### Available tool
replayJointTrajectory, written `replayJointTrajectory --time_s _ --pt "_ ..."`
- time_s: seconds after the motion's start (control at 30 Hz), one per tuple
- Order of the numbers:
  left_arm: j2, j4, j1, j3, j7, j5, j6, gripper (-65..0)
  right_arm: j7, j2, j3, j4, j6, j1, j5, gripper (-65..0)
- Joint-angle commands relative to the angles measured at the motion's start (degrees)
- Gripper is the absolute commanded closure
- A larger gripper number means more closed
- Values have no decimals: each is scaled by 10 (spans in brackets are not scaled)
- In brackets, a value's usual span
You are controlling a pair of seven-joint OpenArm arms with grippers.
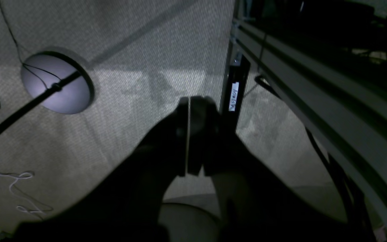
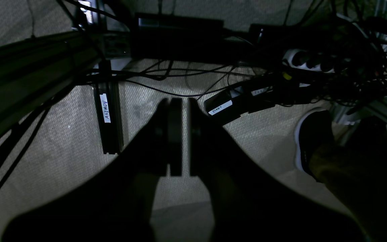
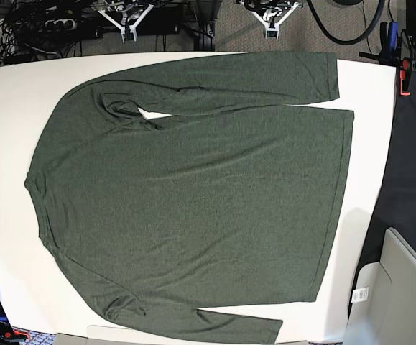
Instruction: Fold the T-shirt properly
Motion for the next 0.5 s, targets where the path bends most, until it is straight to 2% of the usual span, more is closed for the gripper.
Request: replayJointTrajectory --time_s 0.0,0.47 --pt "1 1 -1 0 -4 1 2 -5 5 0 0 2 0 2 1 -2" --pt "-1 1 0 1 -3 1 2 -5 5 0 0 1 -1 -1 1 -2"
